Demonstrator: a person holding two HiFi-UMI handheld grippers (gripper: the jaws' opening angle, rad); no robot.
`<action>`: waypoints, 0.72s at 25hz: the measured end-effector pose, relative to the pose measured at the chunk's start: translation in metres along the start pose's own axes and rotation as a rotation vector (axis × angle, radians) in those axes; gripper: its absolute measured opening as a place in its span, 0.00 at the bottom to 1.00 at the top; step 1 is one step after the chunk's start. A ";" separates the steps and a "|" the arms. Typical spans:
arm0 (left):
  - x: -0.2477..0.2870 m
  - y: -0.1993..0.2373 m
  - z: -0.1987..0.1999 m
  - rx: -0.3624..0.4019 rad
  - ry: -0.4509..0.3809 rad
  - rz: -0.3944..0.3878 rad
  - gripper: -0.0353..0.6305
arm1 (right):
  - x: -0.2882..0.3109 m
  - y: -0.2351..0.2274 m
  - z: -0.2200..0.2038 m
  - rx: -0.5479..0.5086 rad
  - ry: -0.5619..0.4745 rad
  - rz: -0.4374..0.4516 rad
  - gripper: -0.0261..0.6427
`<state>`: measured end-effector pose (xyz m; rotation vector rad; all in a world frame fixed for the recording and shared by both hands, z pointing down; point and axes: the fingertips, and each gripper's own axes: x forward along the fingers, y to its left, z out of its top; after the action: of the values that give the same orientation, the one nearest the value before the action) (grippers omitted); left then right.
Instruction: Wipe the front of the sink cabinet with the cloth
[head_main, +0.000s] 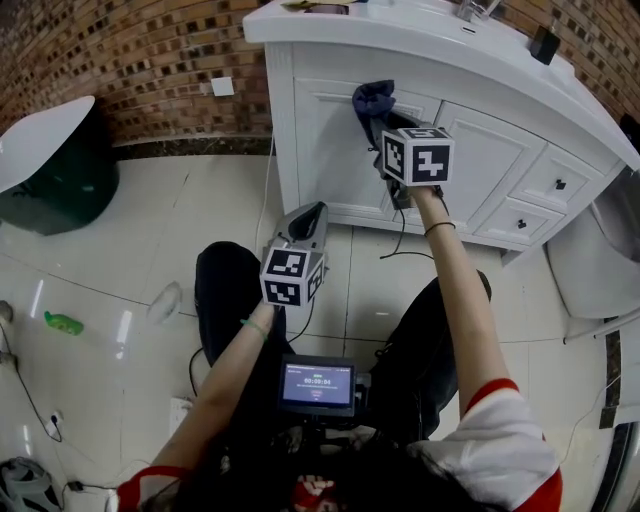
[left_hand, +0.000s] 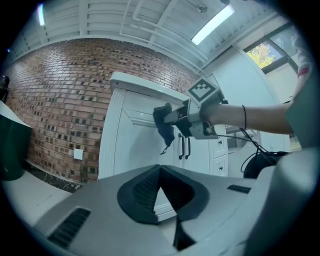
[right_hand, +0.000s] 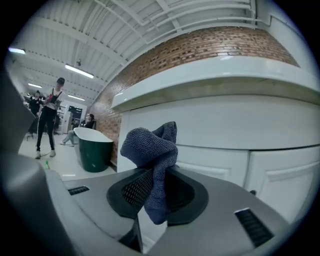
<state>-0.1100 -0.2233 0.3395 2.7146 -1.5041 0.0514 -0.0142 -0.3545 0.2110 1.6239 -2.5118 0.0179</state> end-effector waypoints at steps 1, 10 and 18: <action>-0.002 -0.001 0.000 0.000 -0.002 -0.004 0.10 | 0.011 0.016 -0.005 0.002 0.009 0.024 0.17; -0.022 0.023 -0.011 -0.030 0.011 0.036 0.10 | 0.095 0.114 -0.045 0.110 0.102 0.141 0.17; -0.027 0.037 -0.019 -0.042 0.031 0.053 0.10 | 0.088 0.074 -0.066 0.114 0.120 0.074 0.17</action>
<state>-0.1556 -0.2192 0.3583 2.6293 -1.5502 0.0616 -0.1090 -0.3972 0.2935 1.5187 -2.5191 0.2640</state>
